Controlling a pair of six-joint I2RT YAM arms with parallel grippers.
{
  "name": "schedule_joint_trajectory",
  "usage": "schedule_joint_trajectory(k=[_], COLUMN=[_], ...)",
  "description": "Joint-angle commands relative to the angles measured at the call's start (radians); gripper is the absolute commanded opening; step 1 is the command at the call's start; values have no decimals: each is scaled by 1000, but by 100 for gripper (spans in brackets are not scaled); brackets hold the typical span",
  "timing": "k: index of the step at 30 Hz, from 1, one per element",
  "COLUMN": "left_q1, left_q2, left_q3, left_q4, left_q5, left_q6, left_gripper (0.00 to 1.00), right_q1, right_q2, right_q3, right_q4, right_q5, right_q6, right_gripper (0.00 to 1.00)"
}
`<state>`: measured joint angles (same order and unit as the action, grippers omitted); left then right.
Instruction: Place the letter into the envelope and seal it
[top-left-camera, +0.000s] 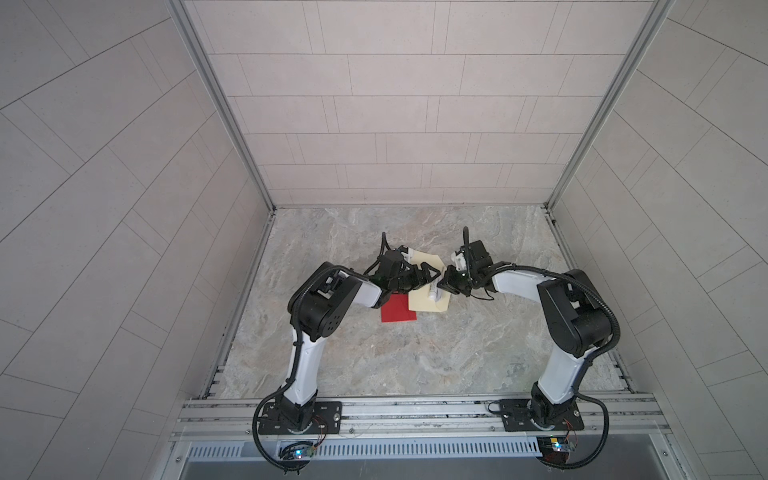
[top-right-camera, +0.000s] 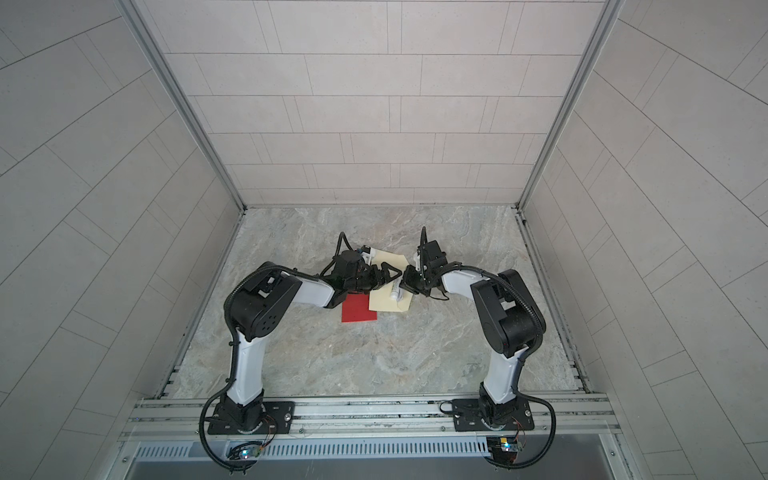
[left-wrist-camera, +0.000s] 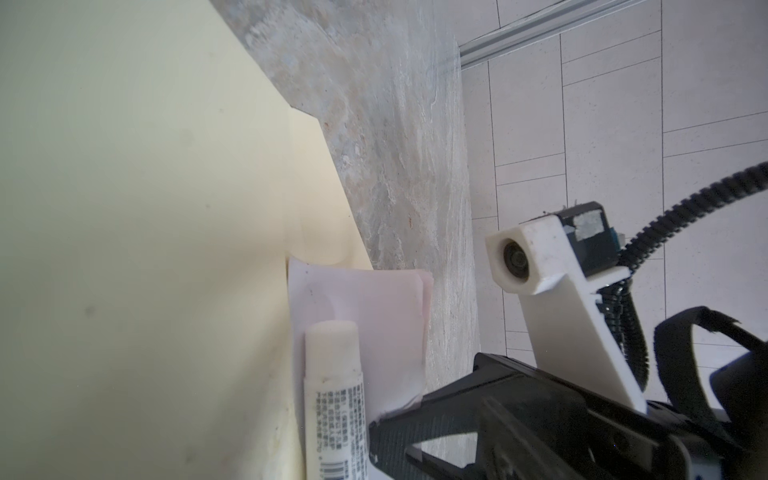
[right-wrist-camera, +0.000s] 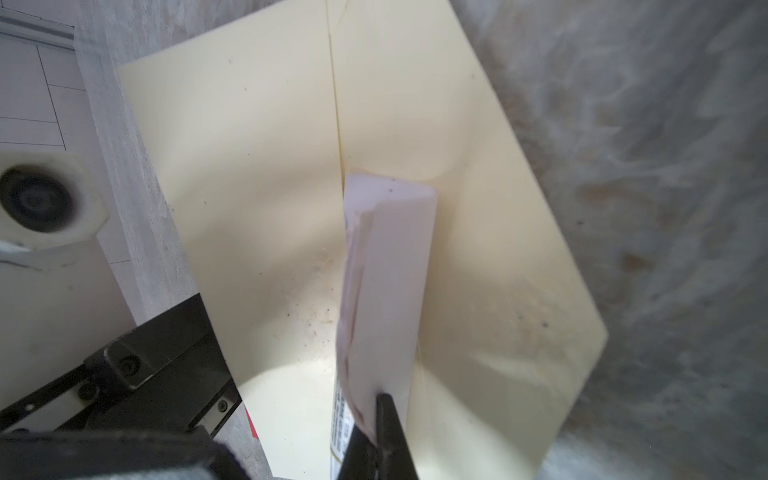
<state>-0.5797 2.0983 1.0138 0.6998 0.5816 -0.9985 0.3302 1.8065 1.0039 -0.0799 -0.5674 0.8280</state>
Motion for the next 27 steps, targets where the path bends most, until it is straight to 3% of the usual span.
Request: schedule_joint_trajectory(k=[1, 5, 16, 19, 23, 27], left_q1=[7, 10, 9, 9, 9, 9], left_q2=[64, 71, 149, 138, 68, -9], left_q3=[-53, -57, 12, 32, 40, 58], left_q4=[-128, -138, -188, -261, -379, -513], left_q5=[-27, 1, 37, 14, -29, -78], left_q6=[-7, 10, 25, 69, 149, 204], left_gripper=[89, 89, 89, 90, 100, 100], right_q1=[4, -7, -1, -4, -20, -45], right_q2=[-10, 6, 59, 59, 33, 18], right_q3=[-5, -11, -12, -4, -24, -43], right_q4=[-43, -43, 49, -22, -73, -107], right_q5=[48, 54, -112, -59, 21, 50], right_q6=[-10, -15, -72, -102, -125, -149], right_gripper=[0, 0, 0, 0, 0, 0])
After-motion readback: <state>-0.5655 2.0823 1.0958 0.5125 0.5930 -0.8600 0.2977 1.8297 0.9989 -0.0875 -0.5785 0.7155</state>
